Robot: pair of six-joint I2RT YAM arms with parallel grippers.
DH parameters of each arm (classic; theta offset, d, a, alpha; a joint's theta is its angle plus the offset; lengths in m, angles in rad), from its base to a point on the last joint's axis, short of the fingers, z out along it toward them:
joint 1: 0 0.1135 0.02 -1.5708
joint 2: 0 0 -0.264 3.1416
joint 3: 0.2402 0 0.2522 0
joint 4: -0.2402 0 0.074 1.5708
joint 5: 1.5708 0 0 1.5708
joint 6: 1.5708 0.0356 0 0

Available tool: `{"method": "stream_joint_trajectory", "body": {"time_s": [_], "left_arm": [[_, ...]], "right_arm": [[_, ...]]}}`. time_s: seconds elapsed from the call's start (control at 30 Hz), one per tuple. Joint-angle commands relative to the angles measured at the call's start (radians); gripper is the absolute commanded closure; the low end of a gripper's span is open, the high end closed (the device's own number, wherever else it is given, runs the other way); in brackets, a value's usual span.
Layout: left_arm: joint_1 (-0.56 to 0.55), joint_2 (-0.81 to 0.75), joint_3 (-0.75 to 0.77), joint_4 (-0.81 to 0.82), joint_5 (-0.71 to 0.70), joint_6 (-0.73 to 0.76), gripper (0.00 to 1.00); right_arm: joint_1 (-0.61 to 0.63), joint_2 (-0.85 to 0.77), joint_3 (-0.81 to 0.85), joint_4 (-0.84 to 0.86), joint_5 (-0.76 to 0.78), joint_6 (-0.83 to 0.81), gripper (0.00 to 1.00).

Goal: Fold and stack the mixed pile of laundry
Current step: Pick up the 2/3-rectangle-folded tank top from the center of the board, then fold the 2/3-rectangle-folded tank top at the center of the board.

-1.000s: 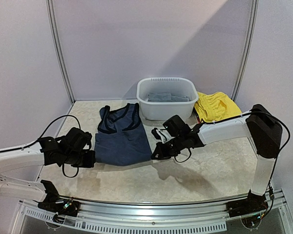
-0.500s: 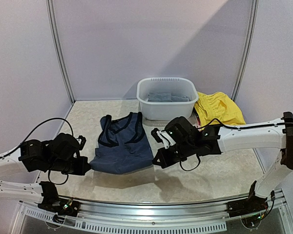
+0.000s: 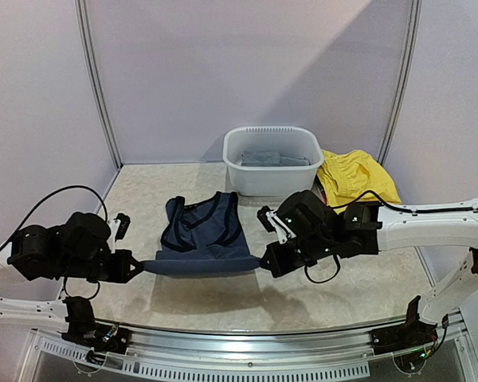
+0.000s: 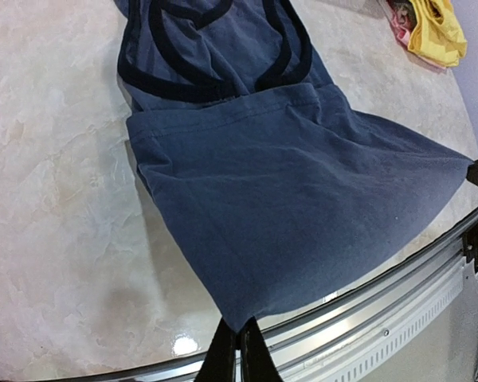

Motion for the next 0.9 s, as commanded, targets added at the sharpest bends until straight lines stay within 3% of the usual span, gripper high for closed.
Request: {"method": "stream_joint_trajectory", "body": {"time_s": [0.0, 0.23, 0.53, 0.67, 0.87], "left_arm": [[-0.018, 0.027, 0.065, -0.005, -0.053, 0.02, 1.0], [-0.018, 0.099, 0.158, -0.003, -0.166, 0.088, 1.0], [0.002, 0.256, 0.268, -0.012, -0.339, 0.134, 1.0], [0.06, 0.323, 0.303, 0.008, -0.361, 0.165, 1.0], [0.204, 0.422, 0.318, 0.109, -0.289, 0.24, 1.0]], "right_arm": [[0.006, -0.048, 0.073, -0.099, 0.101, -0.009, 1.0], [-0.007, -0.017, 0.233, -0.208, 0.207, -0.072, 1.0], [-0.12, 0.129, 0.393, -0.255, 0.192, -0.152, 1.0], [-0.164, 0.198, 0.477, -0.268, 0.187, -0.189, 1.0], [-0.231, 0.301, 0.598, -0.282, 0.164, -0.235, 1.0]]}}
